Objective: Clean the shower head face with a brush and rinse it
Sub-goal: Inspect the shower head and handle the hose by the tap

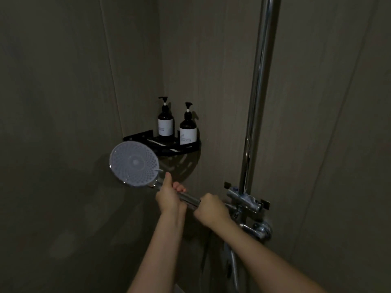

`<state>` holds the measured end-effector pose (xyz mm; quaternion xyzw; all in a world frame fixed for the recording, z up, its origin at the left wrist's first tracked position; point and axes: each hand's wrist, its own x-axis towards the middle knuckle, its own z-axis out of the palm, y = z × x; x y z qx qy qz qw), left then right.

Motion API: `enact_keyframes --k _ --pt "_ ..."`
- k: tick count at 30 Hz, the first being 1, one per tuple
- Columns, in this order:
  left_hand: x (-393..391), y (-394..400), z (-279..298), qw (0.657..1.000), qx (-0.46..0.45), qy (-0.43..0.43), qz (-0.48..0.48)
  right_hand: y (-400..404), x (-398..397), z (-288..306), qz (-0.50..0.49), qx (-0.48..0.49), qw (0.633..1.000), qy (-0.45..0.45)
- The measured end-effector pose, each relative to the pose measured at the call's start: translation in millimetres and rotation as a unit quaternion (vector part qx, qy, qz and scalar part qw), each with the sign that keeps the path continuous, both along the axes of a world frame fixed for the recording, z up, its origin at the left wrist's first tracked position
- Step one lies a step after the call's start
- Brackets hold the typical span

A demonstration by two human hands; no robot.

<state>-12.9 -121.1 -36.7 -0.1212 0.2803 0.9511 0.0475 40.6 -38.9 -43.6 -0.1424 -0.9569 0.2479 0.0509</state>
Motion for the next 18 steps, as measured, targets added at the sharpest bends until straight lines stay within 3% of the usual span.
enact_keyframes --k 2,5,7,9,11,13,15,18 --pt "-3 -6 -2 0.997 0.009 0.047 -0.065 2 1 -4 0.024 -0.128 0.989 -0.071" --pt "0 -5 -2 0.991 -0.015 0.073 -0.113 9 9 -4 0.079 -0.299 0.926 -0.216" --pt "4 2 0 0.994 -0.059 0.052 -0.070 9 7 -9 0.057 -0.252 0.952 -0.166" --pt "10 10 6 0.995 -0.098 0.023 0.007 3 6 -18 0.008 -0.113 0.993 -0.040" --pt "14 16 11 0.990 -0.111 -0.014 0.082 -5 10 -23 -0.031 -0.006 0.997 0.071" --pt "15 19 13 0.988 -0.109 -0.031 0.108 -8 14 -25 -0.048 0.015 0.993 0.108" --pt "14 17 10 0.993 -0.101 -0.008 0.053 -5 13 -24 -0.048 0.005 0.995 0.091" --pt "1 2 1 0.988 -0.050 0.069 -0.126 -9 14 -27 -0.047 -0.126 0.990 0.051"
